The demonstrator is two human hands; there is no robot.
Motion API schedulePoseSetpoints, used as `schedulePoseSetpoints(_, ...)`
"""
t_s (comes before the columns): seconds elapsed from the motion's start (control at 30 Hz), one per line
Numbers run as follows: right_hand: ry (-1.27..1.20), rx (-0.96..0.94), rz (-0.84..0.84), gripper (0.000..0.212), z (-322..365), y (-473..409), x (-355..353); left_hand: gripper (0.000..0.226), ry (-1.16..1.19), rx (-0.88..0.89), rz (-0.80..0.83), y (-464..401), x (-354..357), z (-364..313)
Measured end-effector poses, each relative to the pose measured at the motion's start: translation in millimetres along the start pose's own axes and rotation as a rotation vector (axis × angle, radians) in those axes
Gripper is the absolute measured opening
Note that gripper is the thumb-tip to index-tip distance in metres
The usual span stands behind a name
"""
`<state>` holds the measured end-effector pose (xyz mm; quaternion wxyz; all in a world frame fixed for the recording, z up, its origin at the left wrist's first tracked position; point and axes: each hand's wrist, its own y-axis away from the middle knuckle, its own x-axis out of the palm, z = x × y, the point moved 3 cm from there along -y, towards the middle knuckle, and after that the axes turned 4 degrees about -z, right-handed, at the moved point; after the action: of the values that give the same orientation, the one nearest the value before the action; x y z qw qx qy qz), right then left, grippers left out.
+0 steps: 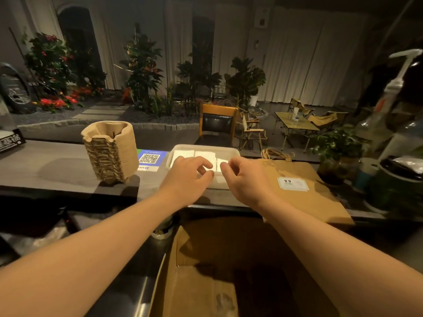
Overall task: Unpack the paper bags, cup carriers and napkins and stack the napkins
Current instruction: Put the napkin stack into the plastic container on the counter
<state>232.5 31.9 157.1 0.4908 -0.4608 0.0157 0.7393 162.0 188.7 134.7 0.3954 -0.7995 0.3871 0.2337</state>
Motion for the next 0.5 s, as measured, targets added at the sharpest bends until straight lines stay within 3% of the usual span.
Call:
schedulePoseSetpoints(0.13, -0.07, -0.052, 0.049, 0.03, 7, 60, -16, 0.005, 0.044, 0.072, -0.049, 57, -14, -23)
schedulePoseSetpoints(0.33, -0.045, -0.199, 0.025, 0.032, 10, 160, -22, 0.016, 0.062, 0.153, -0.091, 155, -22, -49)
schedulePoseSetpoints(0.5, -0.019, -0.419, -0.057, 0.034, -8, 242, -4, 0.019, 0.032, 0.293, -0.291, 243, -11, -45)
